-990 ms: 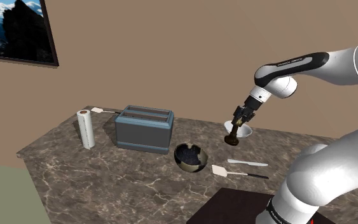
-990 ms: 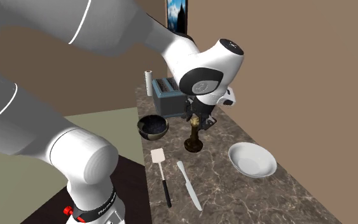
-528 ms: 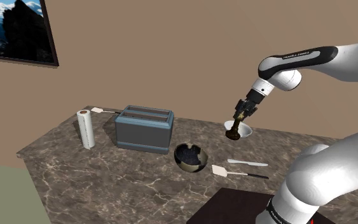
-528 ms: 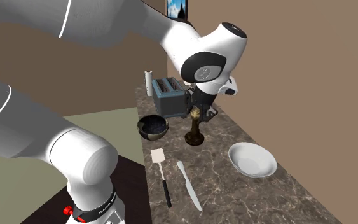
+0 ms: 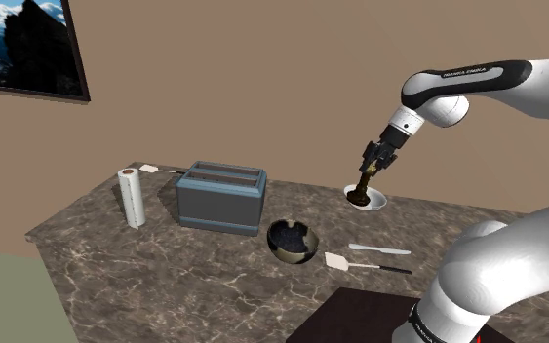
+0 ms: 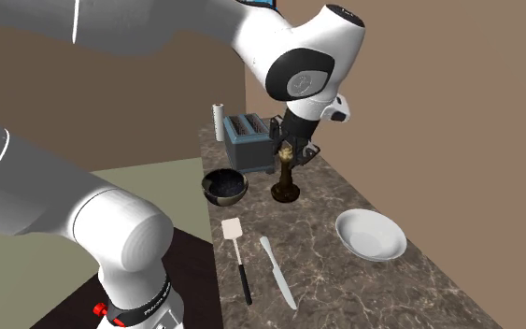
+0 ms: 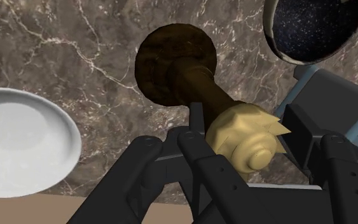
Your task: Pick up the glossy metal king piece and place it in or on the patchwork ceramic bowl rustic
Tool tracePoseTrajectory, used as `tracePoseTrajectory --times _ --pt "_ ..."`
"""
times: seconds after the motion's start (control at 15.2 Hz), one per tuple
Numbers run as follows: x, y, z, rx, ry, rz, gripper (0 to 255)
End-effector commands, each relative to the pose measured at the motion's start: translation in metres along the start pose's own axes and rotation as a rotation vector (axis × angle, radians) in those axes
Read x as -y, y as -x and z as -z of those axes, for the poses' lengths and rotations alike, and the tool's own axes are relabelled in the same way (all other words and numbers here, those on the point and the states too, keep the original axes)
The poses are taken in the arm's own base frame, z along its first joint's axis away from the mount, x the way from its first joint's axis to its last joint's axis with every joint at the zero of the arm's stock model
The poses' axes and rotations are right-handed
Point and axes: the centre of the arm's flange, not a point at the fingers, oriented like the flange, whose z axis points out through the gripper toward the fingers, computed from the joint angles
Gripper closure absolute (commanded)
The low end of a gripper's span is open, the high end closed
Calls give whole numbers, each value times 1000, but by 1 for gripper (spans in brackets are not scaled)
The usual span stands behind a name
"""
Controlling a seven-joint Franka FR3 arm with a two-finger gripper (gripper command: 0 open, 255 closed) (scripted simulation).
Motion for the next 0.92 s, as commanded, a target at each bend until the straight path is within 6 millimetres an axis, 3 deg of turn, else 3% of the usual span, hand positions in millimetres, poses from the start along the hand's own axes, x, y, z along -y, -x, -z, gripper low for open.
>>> tracePoseTrajectory --times 0.0,0.86 --pt "21 2 -3 0 0 0 255" --pt "188 13 -39 0 0 0 255"
